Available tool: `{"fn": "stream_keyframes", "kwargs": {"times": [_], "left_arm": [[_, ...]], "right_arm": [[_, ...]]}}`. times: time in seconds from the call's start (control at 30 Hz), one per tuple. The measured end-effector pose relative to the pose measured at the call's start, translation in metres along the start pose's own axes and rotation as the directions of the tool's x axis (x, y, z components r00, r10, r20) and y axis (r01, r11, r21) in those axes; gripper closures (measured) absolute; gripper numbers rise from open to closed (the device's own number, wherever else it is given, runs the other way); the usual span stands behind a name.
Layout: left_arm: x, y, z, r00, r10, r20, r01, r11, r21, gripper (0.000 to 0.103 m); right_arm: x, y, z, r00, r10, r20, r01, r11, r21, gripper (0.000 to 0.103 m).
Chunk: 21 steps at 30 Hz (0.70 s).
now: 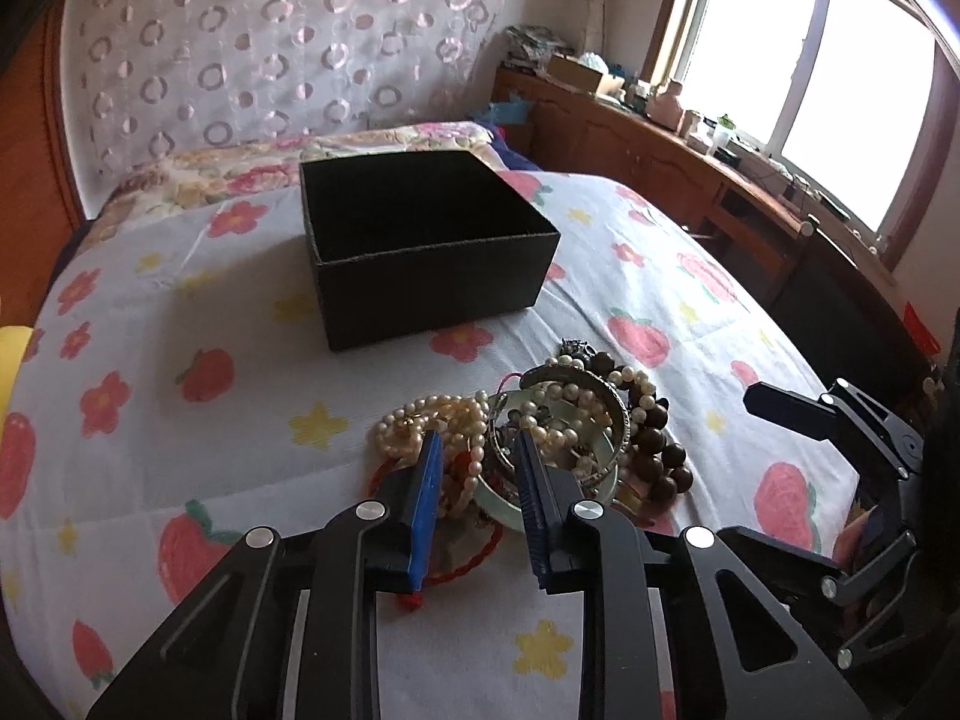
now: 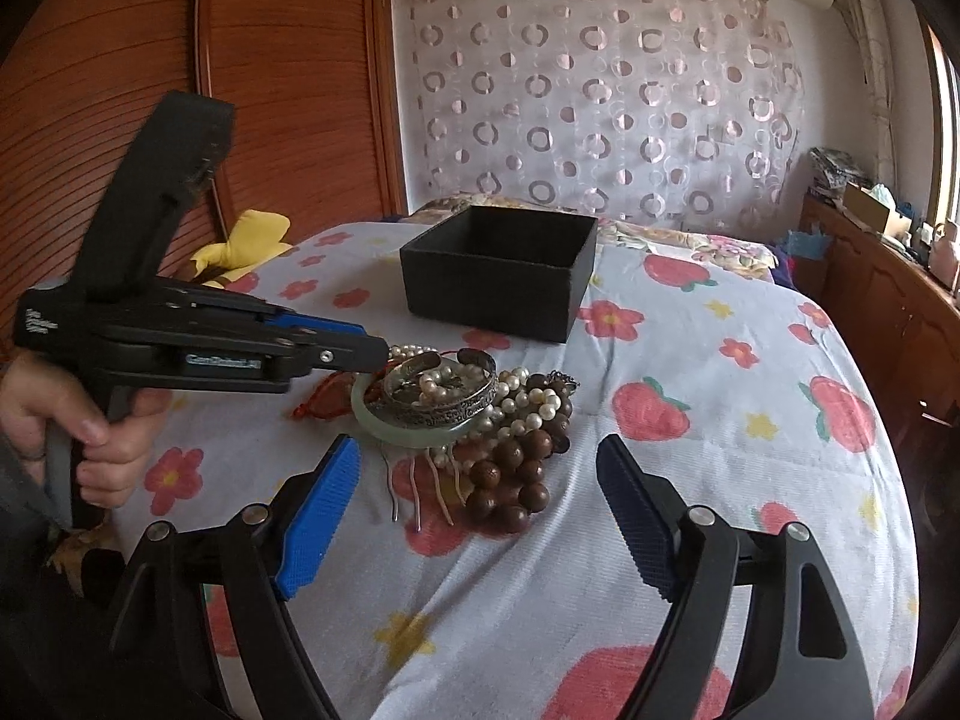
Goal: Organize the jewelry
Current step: 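Lower the left tool onto the pile and close on a pearl necklace, then lift the pearl necklace with the left tool while the right tool grasps a dark bangle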
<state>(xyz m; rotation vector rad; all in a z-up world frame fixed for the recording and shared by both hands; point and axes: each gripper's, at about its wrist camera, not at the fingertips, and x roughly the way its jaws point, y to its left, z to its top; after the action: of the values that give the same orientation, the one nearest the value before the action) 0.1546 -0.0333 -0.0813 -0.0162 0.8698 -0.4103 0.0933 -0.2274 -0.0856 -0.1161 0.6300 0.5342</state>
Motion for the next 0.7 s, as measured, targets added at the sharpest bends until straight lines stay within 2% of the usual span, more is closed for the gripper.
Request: {"fn": "stream_keyframes", "kwargs": {"times": [0.13, 0.27, 0.43, 0.7], "left_arm": [[0.01, 0.006, 0.002, 1.0, -0.014, -0.025, 0.014, 1.0, -0.007, 0.082], [0.007, 0.01, 0.004, 0.999, -0.035, -0.011, 0.035, 0.999, -0.026, 0.099], [-0.008, 0.015, 0.007, 0.999, -0.045, 0.027, 0.046, 0.998, -0.034, 0.099], [-0.036, 0.019, 0.016, 0.995, -0.024, 0.095, 0.027, 0.999, -0.029, 0.1]], "right_arm": [[0.0, -0.001, 0.002, 1.0, -0.004, 0.002, 0.004, 1.0, 0.001, 0.02], [0.0, -0.001, 0.003, 1.0, -0.009, 0.0, 0.009, 1.0, -0.006, 0.02], [0.002, -0.002, 0.003, 1.0, -0.014, -0.002, 0.014, 1.0, -0.009, 0.02], [0.004, -0.001, 0.004, 1.0, -0.014, -0.003, 0.014, 0.999, -0.03, 0.02]]}}
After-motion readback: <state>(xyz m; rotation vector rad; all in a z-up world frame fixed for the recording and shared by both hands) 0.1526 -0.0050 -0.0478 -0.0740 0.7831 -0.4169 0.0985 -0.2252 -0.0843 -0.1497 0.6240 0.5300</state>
